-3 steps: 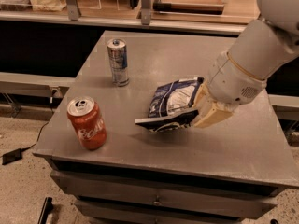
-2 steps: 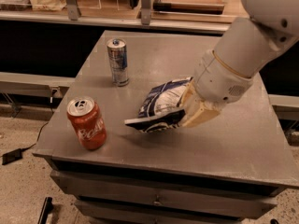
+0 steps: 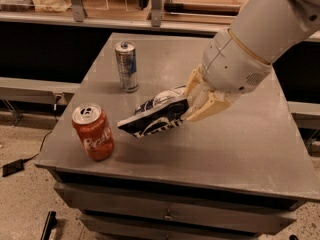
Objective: Move blue chip bag near coke can
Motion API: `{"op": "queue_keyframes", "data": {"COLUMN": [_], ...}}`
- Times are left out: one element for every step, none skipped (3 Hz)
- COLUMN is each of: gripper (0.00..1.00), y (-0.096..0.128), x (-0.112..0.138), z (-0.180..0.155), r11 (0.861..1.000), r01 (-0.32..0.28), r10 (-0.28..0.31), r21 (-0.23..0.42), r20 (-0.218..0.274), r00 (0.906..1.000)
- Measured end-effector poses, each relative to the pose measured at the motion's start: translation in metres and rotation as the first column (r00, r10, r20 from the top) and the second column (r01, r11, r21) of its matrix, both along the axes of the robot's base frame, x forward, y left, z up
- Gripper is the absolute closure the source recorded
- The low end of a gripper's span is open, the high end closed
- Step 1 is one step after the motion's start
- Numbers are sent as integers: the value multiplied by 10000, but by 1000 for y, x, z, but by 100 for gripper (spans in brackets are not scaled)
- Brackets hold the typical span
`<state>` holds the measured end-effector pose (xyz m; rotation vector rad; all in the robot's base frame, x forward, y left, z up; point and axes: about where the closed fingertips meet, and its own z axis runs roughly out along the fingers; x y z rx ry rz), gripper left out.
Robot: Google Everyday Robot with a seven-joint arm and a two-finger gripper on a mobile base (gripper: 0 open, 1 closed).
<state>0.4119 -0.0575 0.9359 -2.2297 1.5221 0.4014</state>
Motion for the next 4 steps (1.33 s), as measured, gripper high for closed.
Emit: {"op": "queue_keyframes", "data": {"gripper": [100,100,100,100], "y": [0,11,34,54], "x": [0,1,2,0], "z": [0,6,15,18], "r11": [10000,9967,9738,9260], "r01": [-1,-740,-2035,-3388], "r10": [1,729,1951,3178], "r21": [1,342,1010,1664], "r20": [1,317,877,1405], "r00": [10000,9968,9769,9377]}}
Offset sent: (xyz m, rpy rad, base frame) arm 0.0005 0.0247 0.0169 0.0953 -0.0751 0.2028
